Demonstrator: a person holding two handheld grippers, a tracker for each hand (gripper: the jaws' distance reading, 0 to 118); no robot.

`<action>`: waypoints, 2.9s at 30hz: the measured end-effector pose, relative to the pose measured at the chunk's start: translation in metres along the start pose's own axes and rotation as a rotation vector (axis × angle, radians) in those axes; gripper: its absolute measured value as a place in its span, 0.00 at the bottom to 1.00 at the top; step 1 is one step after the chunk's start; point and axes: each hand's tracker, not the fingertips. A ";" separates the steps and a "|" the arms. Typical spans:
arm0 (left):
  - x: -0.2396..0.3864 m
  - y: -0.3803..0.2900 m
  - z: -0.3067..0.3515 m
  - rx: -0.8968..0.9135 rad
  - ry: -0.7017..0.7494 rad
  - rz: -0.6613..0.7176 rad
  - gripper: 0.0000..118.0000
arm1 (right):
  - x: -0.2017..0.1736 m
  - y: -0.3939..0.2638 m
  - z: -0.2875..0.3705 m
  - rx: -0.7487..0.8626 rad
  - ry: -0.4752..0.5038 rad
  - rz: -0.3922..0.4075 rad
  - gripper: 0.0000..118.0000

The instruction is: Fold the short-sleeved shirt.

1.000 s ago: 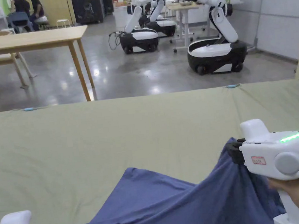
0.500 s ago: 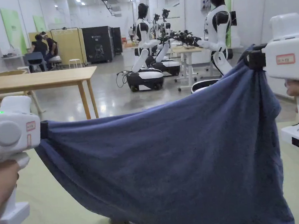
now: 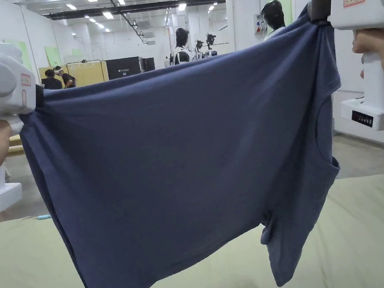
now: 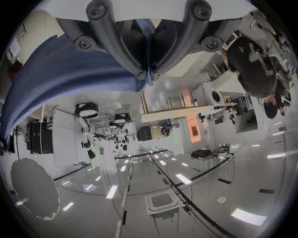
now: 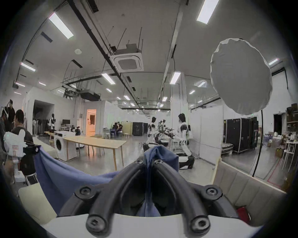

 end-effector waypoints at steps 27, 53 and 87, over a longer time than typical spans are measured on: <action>0.022 -0.366 0.179 -0.372 -0.250 -0.021 0.02 | 0.026 -0.366 0.266 -0.562 -0.012 -0.065 0.06; 0.101 -0.442 0.229 -0.338 -0.284 -0.064 0.00 | -0.137 -0.405 0.321 -0.568 0.151 -0.123 0.01; 0.020 -0.515 0.180 -0.655 -0.319 -0.032 0.06 | -0.056 -0.402 0.327 -0.713 0.013 -0.083 0.02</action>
